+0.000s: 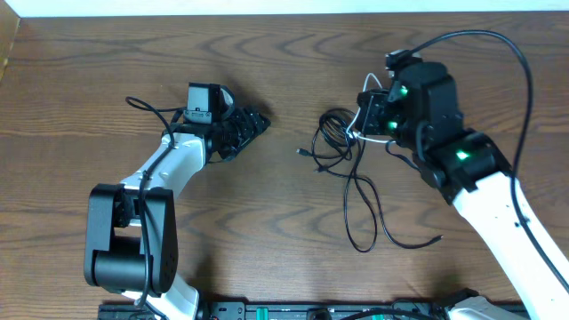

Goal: Untangle cables

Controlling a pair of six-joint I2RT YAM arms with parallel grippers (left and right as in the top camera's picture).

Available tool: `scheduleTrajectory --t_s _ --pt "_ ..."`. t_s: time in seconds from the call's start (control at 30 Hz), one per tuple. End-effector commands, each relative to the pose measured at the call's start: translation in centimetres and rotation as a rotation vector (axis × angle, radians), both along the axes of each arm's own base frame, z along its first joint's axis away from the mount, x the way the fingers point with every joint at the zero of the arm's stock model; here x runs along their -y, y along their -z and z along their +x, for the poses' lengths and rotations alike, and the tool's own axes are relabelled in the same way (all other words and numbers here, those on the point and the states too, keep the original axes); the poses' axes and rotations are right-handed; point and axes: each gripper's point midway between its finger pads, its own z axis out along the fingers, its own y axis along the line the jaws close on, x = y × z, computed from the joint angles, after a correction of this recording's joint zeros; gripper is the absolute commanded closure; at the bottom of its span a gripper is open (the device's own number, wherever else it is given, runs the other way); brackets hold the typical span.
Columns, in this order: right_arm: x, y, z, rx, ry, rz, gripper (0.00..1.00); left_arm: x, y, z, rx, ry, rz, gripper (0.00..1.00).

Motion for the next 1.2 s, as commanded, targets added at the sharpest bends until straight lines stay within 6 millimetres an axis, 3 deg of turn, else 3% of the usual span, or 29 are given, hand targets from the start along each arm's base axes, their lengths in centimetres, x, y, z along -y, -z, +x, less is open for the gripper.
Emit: scheduleTrajectory --t_s 0.0,0.07,0.13,0.23,0.3,0.4,0.47,0.6,0.8,0.87,0.9,0.93,1.03,1.17 --pt "-0.4 -1.4 -0.5 0.054 -0.069 -0.022 0.99 -0.3 0.1 0.2 0.012 0.002 0.017 0.19" --pt "-1.4 -2.7 -1.3 0.097 -0.153 0.004 0.99 -0.3 0.1 0.2 0.012 0.002 0.017 0.19" --pt "-4.0 -6.0 -3.1 0.219 -0.356 0.069 0.99 -0.3 0.1 0.2 0.012 0.002 0.017 0.19" --pt "-5.9 -10.7 -5.7 0.405 -0.548 0.143 0.99 -0.3 0.0 0.2 0.012 0.002 0.017 0.2" --pt "-5.6 -12.3 -6.1 0.465 -0.541 0.148 0.99 -0.3 0.0 0.2 0.012 0.002 0.017 0.19" --pt "-4.2 -13.1 -5.6 0.495 -0.451 0.11 0.99 -0.3 0.0 0.2 0.012 0.002 0.017 0.19" --pt "-2.7 -12.3 -4.7 0.462 -0.347 0.063 0.99 -0.3 0.0 0.2 0.012 0.002 0.017 0.2" --pt "0.7 -8.3 -2.8 0.302 -0.12 -0.038 0.99 -0.3 0.1 0.2 0.012 0.002 0.017 0.19" --pt "1.2 -4.1 -2.2 0.148 -0.075 -0.087 0.99 -0.3 0.1 0.2 0.012 0.002 0.017 0.2" --pt "1.2 -2.8 -2.1 0.085 -0.05 -0.063 0.75 -0.3 0.1 0.2 0.012 0.002 0.017 0.2" --pt "1.1 -2.0 -2.1 0.046 -0.035 -0.054 0.54 -0.3 0.1 0.2 0.012 0.002 0.017 0.19" --pt "1.1 -1.3 -2.0 0.017 -0.028 -0.054 0.45 -0.3 0.1 0.2 0.012 0.002 0.017 0.2" --pt "1.1 1.0 -2.1 -0.06 -0.032 -0.082 0.36 -0.3 0.1 0.2 0.011 0.002 0.017 0.19" --pt "1.0 5.0 -3.2 -0.217 -0.056 -0.132 0.34 -0.3 0.1 0.2 0.008 0.002 0.017 0.19"
